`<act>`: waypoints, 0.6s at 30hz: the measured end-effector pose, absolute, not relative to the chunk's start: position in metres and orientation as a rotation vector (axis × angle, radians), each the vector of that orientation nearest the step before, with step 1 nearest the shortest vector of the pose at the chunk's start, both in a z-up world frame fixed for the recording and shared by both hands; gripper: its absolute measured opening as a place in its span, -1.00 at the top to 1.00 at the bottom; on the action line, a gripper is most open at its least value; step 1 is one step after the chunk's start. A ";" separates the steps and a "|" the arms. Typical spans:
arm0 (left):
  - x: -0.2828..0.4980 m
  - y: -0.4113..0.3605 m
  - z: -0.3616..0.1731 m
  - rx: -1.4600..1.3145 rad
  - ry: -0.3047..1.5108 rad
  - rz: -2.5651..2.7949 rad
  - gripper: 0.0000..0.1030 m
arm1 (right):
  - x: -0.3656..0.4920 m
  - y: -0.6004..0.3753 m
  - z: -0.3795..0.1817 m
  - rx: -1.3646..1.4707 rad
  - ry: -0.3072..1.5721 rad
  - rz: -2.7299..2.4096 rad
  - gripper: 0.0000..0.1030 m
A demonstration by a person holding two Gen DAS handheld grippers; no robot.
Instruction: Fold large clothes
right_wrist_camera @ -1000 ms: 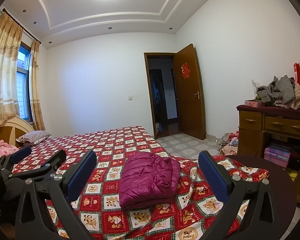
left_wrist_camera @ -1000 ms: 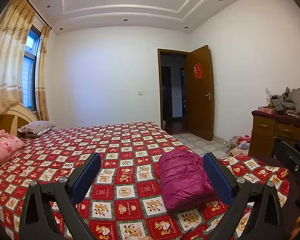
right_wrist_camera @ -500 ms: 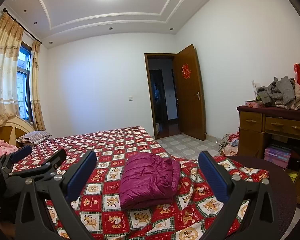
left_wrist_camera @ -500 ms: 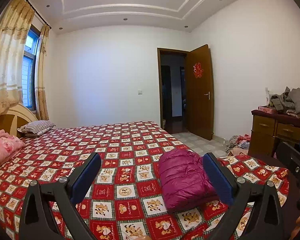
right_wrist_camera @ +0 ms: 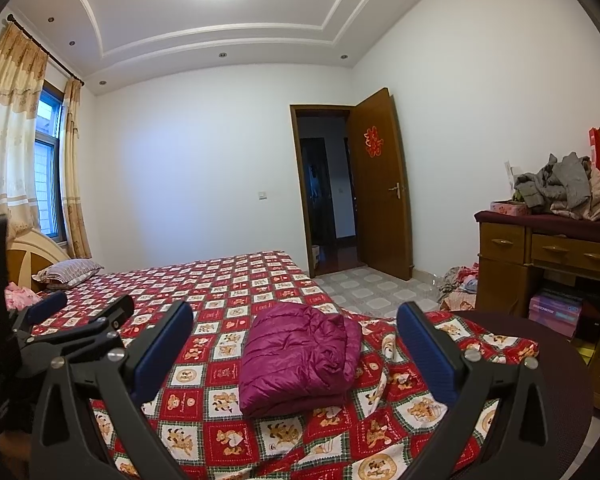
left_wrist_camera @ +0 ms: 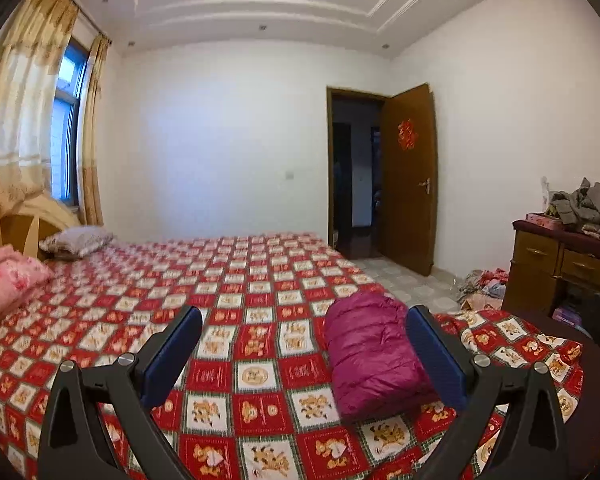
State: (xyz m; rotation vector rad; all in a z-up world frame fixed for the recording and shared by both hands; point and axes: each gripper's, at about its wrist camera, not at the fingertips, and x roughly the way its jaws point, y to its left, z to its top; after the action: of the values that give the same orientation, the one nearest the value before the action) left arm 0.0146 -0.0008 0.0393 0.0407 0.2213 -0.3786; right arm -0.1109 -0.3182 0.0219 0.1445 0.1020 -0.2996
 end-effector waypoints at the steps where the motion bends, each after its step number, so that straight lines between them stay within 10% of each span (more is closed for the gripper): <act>1: 0.019 0.001 0.038 0.032 0.242 -0.381 -0.98 | -0.110 -0.320 0.021 0.144 0.105 -0.297 -1.00; 18: 0.027 0.004 0.029 0.038 0.264 -0.342 -0.98 | -0.100 -0.327 0.015 0.153 0.145 -0.279 -1.00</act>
State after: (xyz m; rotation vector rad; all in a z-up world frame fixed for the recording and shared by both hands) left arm 0.0266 0.0035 0.0290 0.0379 0.2636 -0.3420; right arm -0.0997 -0.3265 0.0149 0.1535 0.1455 -0.2790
